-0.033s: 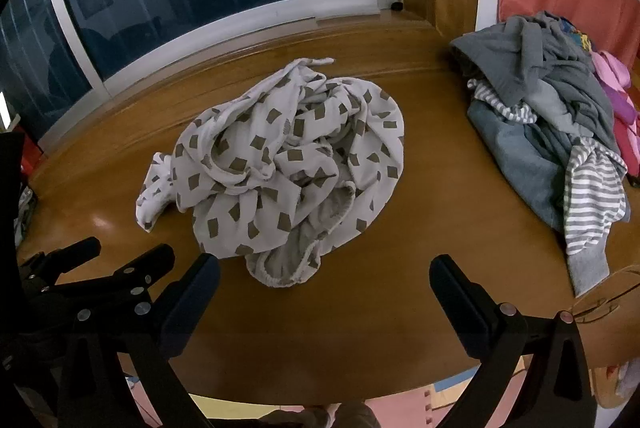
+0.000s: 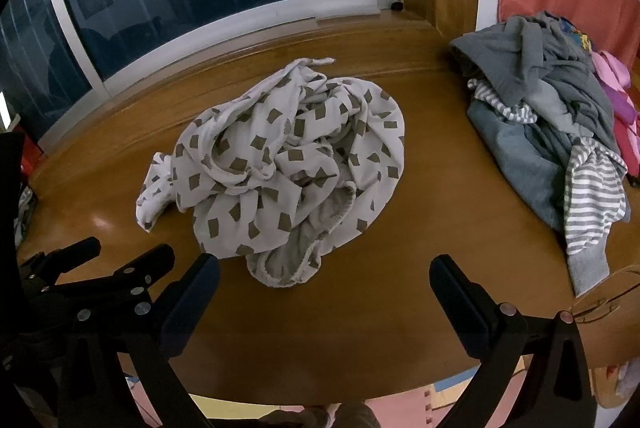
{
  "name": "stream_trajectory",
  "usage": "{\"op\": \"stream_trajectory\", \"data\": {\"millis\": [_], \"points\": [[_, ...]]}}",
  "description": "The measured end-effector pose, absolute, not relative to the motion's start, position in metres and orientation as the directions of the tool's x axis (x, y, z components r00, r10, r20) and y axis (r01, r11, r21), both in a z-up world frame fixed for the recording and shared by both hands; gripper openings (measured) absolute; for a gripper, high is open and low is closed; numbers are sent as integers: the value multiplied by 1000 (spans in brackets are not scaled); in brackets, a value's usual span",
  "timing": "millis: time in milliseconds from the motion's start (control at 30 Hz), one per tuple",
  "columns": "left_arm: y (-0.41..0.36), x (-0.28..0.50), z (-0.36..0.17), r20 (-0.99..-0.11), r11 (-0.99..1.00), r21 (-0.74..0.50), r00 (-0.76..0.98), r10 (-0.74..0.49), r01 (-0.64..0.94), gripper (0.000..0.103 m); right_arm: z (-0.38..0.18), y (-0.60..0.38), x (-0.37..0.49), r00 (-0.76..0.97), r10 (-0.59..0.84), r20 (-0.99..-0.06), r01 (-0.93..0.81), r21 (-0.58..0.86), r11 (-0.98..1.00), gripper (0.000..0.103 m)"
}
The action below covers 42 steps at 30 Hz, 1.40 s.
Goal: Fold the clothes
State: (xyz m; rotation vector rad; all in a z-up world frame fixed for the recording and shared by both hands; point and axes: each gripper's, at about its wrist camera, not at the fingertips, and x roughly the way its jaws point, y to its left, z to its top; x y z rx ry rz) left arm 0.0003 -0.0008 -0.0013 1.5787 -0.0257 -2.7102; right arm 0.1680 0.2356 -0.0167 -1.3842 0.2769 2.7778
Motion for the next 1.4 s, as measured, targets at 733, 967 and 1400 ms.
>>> {"op": "stream_trajectory", "data": {"millis": [733,967,1400], "points": [[-11,-4,2,-877,-1000,10,-481,-1,-16,103,-18,234,167,-597,-45,-801,-116,142,-983,103],[-17,-10,1,-878,-1000,11,-478,-1,-19,103,-17,233,167,-595,-47,-802,-115,143,-983,103],[-16,-12,-5,-874,-1000,17,-487,-4,-23,103,-18,223,165,-592,-40,-805,-121,138,-983,103]]}}
